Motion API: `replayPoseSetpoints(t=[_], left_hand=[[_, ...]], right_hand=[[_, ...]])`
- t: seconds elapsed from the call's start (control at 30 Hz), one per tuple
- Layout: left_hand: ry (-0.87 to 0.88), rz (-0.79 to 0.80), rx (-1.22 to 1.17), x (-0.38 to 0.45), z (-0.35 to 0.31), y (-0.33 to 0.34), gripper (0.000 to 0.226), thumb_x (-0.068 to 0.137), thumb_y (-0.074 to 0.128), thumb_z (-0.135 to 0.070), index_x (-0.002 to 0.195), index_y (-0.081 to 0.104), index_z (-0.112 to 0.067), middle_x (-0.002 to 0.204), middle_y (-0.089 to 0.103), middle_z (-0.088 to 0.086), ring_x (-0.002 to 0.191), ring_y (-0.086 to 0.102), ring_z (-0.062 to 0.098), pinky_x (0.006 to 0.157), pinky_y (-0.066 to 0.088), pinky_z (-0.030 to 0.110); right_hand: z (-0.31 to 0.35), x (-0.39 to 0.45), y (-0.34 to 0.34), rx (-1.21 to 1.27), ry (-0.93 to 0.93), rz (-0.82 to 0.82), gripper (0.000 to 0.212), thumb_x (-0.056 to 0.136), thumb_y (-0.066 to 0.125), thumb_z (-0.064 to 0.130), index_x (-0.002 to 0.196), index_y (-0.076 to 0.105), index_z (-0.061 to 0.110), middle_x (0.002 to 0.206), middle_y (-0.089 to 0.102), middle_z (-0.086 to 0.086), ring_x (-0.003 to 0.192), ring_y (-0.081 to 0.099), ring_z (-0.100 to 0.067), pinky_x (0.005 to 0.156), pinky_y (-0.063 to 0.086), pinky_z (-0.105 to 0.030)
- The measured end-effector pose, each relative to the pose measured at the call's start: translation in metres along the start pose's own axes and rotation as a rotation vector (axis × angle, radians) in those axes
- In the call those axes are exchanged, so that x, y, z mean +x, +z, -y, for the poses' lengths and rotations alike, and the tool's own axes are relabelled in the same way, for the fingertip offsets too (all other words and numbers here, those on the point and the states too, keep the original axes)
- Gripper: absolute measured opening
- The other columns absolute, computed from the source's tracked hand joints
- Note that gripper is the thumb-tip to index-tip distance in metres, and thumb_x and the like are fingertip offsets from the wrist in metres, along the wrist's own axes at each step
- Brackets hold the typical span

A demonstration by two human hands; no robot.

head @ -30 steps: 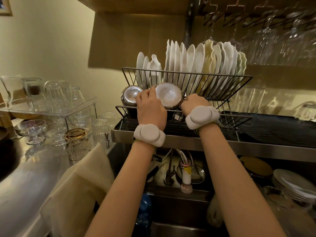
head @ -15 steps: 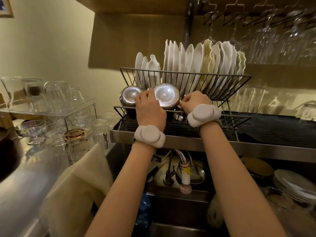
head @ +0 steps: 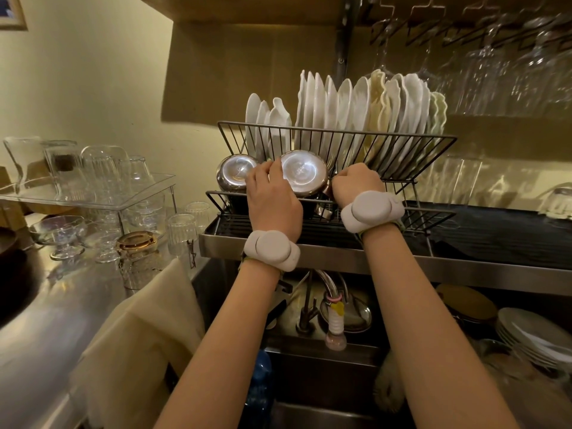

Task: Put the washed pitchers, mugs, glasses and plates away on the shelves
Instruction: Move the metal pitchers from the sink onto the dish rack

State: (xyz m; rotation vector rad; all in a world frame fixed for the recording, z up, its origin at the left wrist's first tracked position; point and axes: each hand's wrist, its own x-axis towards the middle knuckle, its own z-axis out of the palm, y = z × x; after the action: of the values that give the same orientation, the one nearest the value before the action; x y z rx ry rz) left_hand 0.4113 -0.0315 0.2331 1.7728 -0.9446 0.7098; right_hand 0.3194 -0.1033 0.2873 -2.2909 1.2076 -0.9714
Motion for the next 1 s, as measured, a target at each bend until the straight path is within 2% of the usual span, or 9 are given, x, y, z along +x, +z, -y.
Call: replayPoseSetpoints(t=[0.07, 0.23, 0.33, 0.4, 0.63, 0.77, 0.83, 0.93, 1.0], left_hand=[[0.0, -0.02, -0.063, -0.003, -0.003, -0.001, 0.04, 0.091, 0.042, -0.006, 0.131, 0.044, -0.009, 0.133, 0.045, 0.012, 0.126, 0.034, 0.024, 0.109, 0.028, 0.033], [0.027, -0.091, -0.191, -0.017, -0.013, -0.003, 0.029, 0.087, 0.047, -0.001, 0.115, 0.053, -0.008, 0.121, 0.049, 0.013, 0.117, 0.042, 0.025, 0.102, 0.038, 0.037], [0.08, -0.086, -0.229, -0.029, -0.023, -0.003, 0.025, 0.085, 0.046, -0.001, 0.108, 0.055, -0.005, 0.115, 0.051, 0.014, 0.111, 0.044, 0.026, 0.097, 0.039, 0.033], [0.113, -0.092, -0.21, -0.037, -0.03, -0.002, 0.022, 0.085, 0.046, -0.002, 0.104, 0.057, -0.004, 0.109, 0.054, 0.016, 0.107, 0.046, 0.028, 0.094, 0.041, 0.038], [0.127, -0.12, -0.199, -0.07, -0.071, 0.008, 0.021, 0.083, 0.049, 0.001, 0.098, 0.061, -0.006, 0.103, 0.058, 0.012, 0.102, 0.047, 0.026, 0.089, 0.031, 0.021], [0.096, -0.107, -0.198, -0.09, -0.102, 0.02, 0.022, 0.082, 0.048, 0.002, 0.098, 0.061, -0.005, 0.103, 0.059, 0.012, 0.104, 0.047, 0.027, 0.09, 0.031, 0.022], [0.091, -0.112, -0.186, -0.103, -0.12, 0.03, 0.022, 0.082, 0.049, 0.003, 0.099, 0.061, -0.004, 0.103, 0.059, 0.013, 0.104, 0.047, 0.028, 0.09, 0.033, 0.023], [0.043, -0.1, -0.178, -0.127, -0.157, 0.048, 0.022, 0.082, 0.049, 0.004, 0.098, 0.061, -0.004, 0.103, 0.059, 0.013, 0.104, 0.048, 0.028, 0.09, 0.032, 0.023], [0.009, -0.101, -0.169, -0.151, -0.19, 0.061, 0.022, 0.081, 0.048, 0.005, 0.098, 0.061, -0.004, 0.102, 0.059, 0.013, 0.103, 0.048, 0.029, 0.09, 0.03, 0.022]], right_hand=[[-0.003, -0.003, 0.003, 0.114, -0.051, -0.111, 0.028, 0.089, 0.042, 0.011, 0.083, 0.068, 0.004, 0.074, 0.058, -0.011, 0.062, 0.049, -0.024, 0.052, 0.032, -0.021], [-0.011, -0.014, 0.009, 0.265, -0.123, -0.335, 0.026, 0.09, 0.043, 0.012, 0.086, 0.068, 0.008, 0.078, 0.064, -0.007, 0.071, 0.055, -0.02, 0.048, 0.03, -0.018], [-0.017, -0.025, 0.006, 0.377, -0.171, -0.437, 0.024, 0.09, 0.044, 0.012, 0.086, 0.067, 0.009, 0.078, 0.064, -0.004, 0.077, 0.06, -0.02, 0.059, 0.042, -0.024], [-0.023, -0.034, 0.002, 0.437, -0.196, -0.471, 0.023, 0.09, 0.044, 0.013, 0.086, 0.066, 0.008, 0.082, 0.067, -0.007, 0.081, 0.061, -0.023, 0.069, 0.049, -0.032], [-0.056, -0.054, -0.023, 0.553, -0.2, -0.457, 0.021, 0.092, 0.046, 0.014, 0.084, 0.065, 0.008, 0.081, 0.068, -0.006, 0.077, 0.061, -0.019, 0.071, 0.05, -0.035], [-0.084, -0.061, -0.041, 0.572, -0.201, -0.411, 0.021, 0.092, 0.046, 0.014, 0.083, 0.064, 0.007, 0.079, 0.067, -0.006, 0.076, 0.061, -0.019, 0.072, 0.052, -0.036], [-0.101, -0.065, -0.053, 0.564, -0.198, -0.388, 0.021, 0.092, 0.046, 0.014, 0.081, 0.063, 0.009, 0.078, 0.067, -0.006, 0.074, 0.061, -0.018, 0.07, 0.05, -0.032], [-0.139, -0.07, -0.074, 0.54, -0.218, -0.337, 0.02, 0.093, 0.046, 0.016, 0.079, 0.06, 0.013, 0.078, 0.068, -0.005, 0.071, 0.06, -0.017, 0.064, 0.047, -0.028], [-0.175, -0.072, -0.094, 0.511, -0.222, -0.287, 0.021, 0.092, 0.045, 0.017, 0.08, 0.061, 0.011, 0.078, 0.068, -0.005, 0.074, 0.061, -0.019, 0.067, 0.049, -0.031]])
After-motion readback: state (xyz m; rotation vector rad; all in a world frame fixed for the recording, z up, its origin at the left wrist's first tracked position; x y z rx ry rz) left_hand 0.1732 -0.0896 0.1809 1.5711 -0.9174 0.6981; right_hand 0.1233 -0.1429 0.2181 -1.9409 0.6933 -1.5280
